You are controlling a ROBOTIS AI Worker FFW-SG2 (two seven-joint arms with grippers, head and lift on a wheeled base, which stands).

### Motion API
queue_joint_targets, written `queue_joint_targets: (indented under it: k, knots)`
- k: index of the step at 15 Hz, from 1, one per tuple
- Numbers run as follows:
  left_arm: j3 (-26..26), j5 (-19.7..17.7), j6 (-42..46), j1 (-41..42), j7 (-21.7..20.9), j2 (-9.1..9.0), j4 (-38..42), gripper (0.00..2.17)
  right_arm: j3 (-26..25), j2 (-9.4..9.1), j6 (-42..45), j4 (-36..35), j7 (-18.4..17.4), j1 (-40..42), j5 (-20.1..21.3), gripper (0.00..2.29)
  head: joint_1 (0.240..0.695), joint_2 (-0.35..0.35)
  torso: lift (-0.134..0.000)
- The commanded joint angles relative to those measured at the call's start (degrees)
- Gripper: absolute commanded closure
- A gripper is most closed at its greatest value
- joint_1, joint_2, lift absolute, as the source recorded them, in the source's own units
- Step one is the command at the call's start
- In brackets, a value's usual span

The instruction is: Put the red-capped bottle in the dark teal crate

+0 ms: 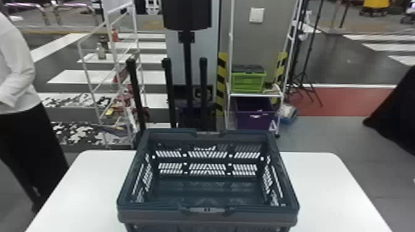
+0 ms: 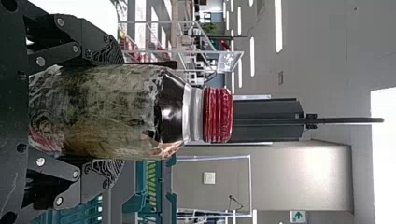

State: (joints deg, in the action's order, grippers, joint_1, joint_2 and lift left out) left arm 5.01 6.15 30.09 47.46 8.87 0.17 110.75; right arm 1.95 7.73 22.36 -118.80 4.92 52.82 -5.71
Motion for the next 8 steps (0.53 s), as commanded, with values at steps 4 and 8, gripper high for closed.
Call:
queue_joint_targets:
  k: [4, 8]
  knots:
    - [0.00, -0.09, 0.00, -0.17, 0.09, -0.32, -0.10, 1.97, -0.02, 0.01, 0.00, 0.06, 0.00, 0.00, 0.00, 0.15, 0.499, 0.000, 0.000]
    - [0.00, -0.09, 0.00, -0.09, 0.45, -0.32, 0.08, 1.97, -0.02, -0.08, 0.00, 0.23, 0.00, -0.09, 0.00, 0.15, 0.499, 0.000, 0.000]
